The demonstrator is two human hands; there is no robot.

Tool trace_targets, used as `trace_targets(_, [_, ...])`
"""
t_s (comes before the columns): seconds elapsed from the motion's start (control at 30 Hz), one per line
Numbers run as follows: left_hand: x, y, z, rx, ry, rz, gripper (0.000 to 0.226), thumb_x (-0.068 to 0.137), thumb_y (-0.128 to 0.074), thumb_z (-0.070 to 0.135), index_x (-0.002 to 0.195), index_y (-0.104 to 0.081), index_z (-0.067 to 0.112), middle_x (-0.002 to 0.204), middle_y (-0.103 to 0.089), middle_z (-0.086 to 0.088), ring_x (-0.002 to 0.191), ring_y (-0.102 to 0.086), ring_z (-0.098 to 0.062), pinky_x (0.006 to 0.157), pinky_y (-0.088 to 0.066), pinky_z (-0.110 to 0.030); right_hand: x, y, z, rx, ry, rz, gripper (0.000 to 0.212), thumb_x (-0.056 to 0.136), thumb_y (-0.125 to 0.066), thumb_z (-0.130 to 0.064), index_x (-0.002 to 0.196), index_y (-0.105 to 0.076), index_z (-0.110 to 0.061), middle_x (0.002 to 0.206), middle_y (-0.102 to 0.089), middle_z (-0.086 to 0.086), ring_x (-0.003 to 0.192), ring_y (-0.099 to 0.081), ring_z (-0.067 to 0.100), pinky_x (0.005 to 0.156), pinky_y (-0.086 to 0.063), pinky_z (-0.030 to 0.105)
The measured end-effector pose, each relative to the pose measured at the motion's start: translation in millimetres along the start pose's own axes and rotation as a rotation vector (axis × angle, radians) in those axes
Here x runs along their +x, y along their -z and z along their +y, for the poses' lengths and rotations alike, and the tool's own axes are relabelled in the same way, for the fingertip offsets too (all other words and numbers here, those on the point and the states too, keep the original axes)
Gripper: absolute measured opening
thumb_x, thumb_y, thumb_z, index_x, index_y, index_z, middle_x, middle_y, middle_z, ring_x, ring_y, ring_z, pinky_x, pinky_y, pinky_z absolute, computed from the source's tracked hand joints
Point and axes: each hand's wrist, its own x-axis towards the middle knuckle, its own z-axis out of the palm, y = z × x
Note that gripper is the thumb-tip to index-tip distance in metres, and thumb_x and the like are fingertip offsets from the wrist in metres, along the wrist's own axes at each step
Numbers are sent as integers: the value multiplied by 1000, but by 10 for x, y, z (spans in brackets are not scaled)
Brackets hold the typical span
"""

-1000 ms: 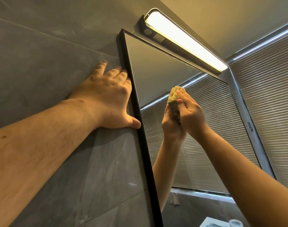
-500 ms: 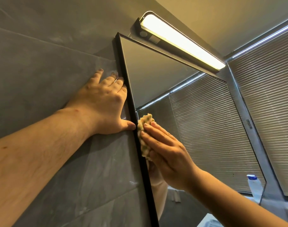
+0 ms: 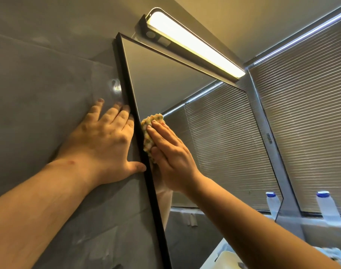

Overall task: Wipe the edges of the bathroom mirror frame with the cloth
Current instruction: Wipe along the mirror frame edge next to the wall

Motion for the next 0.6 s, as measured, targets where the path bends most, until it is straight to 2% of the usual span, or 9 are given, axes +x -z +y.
trace_targets(0.2, [-141, -131, 150, -79, 5, 51, 120, 58, -39, 88, 135, -51, -3, 145, -45, -22, 140, -36, -37, 115, -19, -60, -164, 86, 28, -37, -76, -36, 47, 99, -43, -20, 141, -48, 1, 152, -40, 17, 148, -28, 25, 121, -24, 44])
trace_targets(0.33, [-205, -183, 237, -162, -10, 64, 128, 54, -33, 91, 127, -55, -12, 138, -50, -29, 133, -43, -43, 112, -22, -64, -335, 172, 188, -66, -178, -68, 50, 99, -40, -25, 145, -44, -4, 156, -35, 12, 150, -22, 21, 123, -18, 35])
trace_targets(0.47, [-214, -217, 266, -207, -5, 79, 130, 50, -36, 91, 124, -56, -14, 137, -49, -32, 132, -43, -46, 112, -19, -64, -405, 259, 440, -5, -411, -20, 55, 97, -37, -34, 146, -44, -9, 156, -34, 2, 148, -21, 8, 123, -18, 30])
trace_targets(0.6, [-188, -273, 299, -198, 15, 127, 130, 48, -36, 90, 123, -56, -15, 138, -48, -33, 131, -43, -47, 113, -16, -63, -465, 387, 794, 40, -573, 23, 55, 95, -35, -26, 147, -41, -8, 157, -33, 7, 147, -22, 9, 123, -17, 30])
